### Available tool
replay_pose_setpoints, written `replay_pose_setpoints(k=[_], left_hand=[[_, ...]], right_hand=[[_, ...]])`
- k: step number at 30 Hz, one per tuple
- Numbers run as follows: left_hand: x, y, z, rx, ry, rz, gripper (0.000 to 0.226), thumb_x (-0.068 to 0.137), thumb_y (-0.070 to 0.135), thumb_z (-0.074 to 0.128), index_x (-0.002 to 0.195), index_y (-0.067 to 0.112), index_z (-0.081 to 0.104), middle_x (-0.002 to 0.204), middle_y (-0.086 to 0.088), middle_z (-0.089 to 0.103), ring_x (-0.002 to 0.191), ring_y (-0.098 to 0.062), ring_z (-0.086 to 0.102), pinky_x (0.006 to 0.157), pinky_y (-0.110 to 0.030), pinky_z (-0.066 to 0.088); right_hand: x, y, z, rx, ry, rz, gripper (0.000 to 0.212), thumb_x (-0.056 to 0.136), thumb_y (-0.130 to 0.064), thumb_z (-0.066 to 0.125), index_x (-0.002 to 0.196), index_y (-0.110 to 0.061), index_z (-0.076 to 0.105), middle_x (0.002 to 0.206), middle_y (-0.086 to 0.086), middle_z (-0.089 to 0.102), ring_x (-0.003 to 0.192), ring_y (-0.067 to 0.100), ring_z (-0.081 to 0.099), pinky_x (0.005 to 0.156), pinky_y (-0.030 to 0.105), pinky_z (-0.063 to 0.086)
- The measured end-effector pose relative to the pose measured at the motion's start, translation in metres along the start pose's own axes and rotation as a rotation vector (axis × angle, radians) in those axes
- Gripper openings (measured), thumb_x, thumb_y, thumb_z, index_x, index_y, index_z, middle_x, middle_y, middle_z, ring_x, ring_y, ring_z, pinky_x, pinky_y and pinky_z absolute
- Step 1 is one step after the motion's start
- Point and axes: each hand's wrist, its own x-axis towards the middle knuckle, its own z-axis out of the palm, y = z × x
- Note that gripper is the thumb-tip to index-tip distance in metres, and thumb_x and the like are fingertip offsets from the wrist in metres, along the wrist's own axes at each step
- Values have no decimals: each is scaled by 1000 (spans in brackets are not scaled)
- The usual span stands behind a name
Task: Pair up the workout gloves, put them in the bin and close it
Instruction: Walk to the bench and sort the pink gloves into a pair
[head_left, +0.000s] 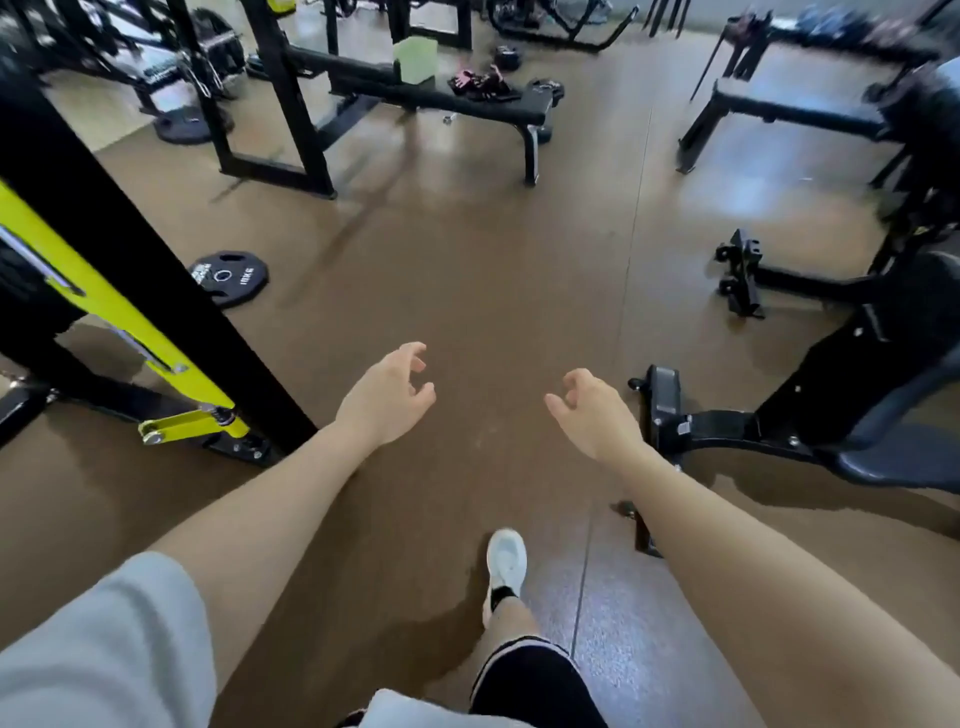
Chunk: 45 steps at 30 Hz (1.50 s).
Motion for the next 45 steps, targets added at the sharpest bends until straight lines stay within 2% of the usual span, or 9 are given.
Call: replay_pose_setpoints(k=[6,10,14,18,21,27,32,39,45], left_hand=[[193,24,6,20,-51,57,43,88,14,51,130,11,44,123,-6,58,84,-18,51,91,-30,41],[309,30,-11,12,-64,-48,44,88,15,49,131,14,43,124,-4,57,88,-18,51,90,-32,42],[403,26,-33,-15,-18,-98,44,88,14,49,132,14,43,124,-5,56,87,-18,50,87,-29,41],[479,-2,-56,0,-37,-209,43,90,15,49,132,11,43,127,-7,55,96,-22,53,88,-29,40],[544,-33,-72,14,-49,-306,42,89,16,49,130,9,45,129,-9,56,110,-27,55,94,-31,39],[716,-78,-104,-48,-16,-391,39,89,14,48,128,10,47,131,-9,57,117,-26,53,91,-27,40],[870,-65,-124,-39,-93,-296,39,91,18,47,129,12,46,130,-6,56,113,-26,53,83,-29,43],[1056,-9,-101,22,-231,-40,41,90,19,47,130,12,46,128,-7,59,116,-24,54,98,-30,40],[1220,12,-87,-33,-260,0,36,90,20,46,126,14,50,122,-5,61,108,-21,57,88,-26,42]], right_hand=[[182,2,-51,-12,-13,14,50,91,-40,46,133,-13,38,128,6,55,113,27,54,93,42,48],[301,-23,-88,-12,-87,-5,45,91,-38,48,128,-13,44,125,6,58,111,25,54,89,35,45],[409,-63,-101,-42,-167,-78,43,90,-38,50,126,-14,46,123,3,59,111,24,54,92,36,45],[507,-107,-93,-136,-247,-205,40,89,-34,51,124,-15,47,118,4,59,108,24,55,91,37,47],[583,-136,-86,-162,-263,-273,38,89,-31,52,122,-14,48,119,6,58,109,25,54,91,36,45],[752,-187,-86,-187,-276,-255,41,90,-31,50,127,-13,47,130,7,52,115,26,53,96,40,45],[868,-216,-123,-178,-214,-203,42,91,-33,49,128,-14,46,130,6,52,117,26,52,97,40,44],[1025,-203,-180,-135,-131,-4,36,92,-31,48,122,-11,50,124,9,58,112,28,54,95,40,46],[1194,-192,-202,-90,-132,82,37,91,-33,50,120,-11,51,124,10,58,107,29,56,89,38,49]])
